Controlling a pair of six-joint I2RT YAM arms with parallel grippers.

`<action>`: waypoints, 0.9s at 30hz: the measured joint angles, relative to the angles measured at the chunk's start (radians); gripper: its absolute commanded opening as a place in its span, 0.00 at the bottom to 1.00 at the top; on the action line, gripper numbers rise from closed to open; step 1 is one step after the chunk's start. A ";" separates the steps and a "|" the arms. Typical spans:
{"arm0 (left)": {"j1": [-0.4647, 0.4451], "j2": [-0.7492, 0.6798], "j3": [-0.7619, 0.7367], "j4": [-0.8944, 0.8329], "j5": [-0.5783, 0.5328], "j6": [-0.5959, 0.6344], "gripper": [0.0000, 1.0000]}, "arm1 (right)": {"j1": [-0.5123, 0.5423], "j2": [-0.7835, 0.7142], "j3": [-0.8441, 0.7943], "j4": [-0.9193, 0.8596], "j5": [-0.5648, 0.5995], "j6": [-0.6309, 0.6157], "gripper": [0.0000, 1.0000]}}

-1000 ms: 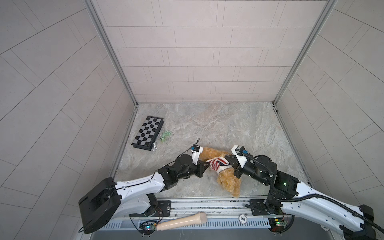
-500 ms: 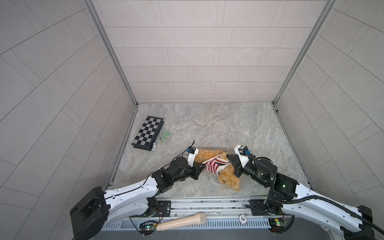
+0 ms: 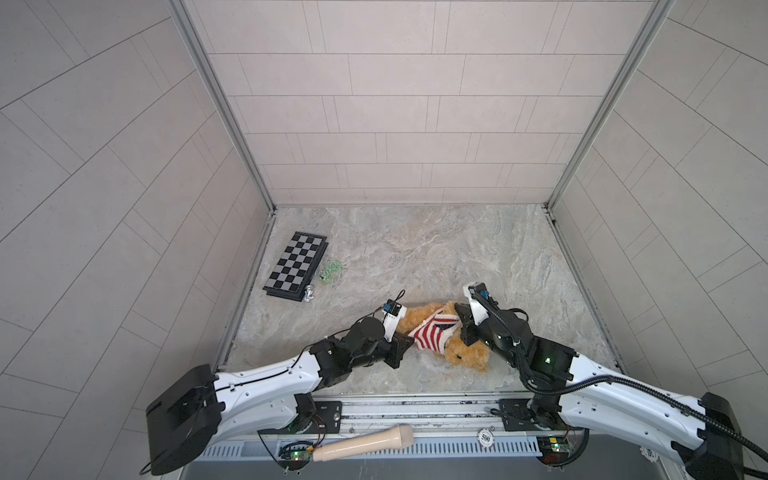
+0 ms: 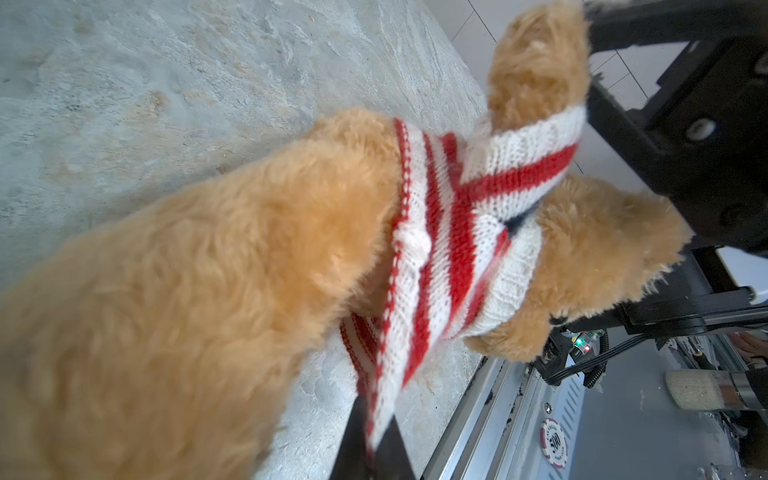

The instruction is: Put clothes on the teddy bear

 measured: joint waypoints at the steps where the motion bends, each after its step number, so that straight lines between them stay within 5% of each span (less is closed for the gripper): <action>1: 0.000 0.001 0.000 0.001 0.000 0.000 0.00 | -0.008 0.008 0.000 0.011 -0.012 0.002 0.01; 12: 0.000 0.103 0.037 0.014 -0.003 -0.003 0.00 | -0.026 -0.039 -0.054 0.206 -0.272 -0.032 0.03; 21: -0.004 0.076 0.041 0.024 -0.002 -0.003 0.00 | -0.065 -0.030 -0.055 0.214 -0.312 -0.010 0.02; 27: -0.044 0.033 0.041 0.006 -0.011 0.000 0.00 | -0.179 -0.027 -0.055 0.190 -0.326 0.058 0.03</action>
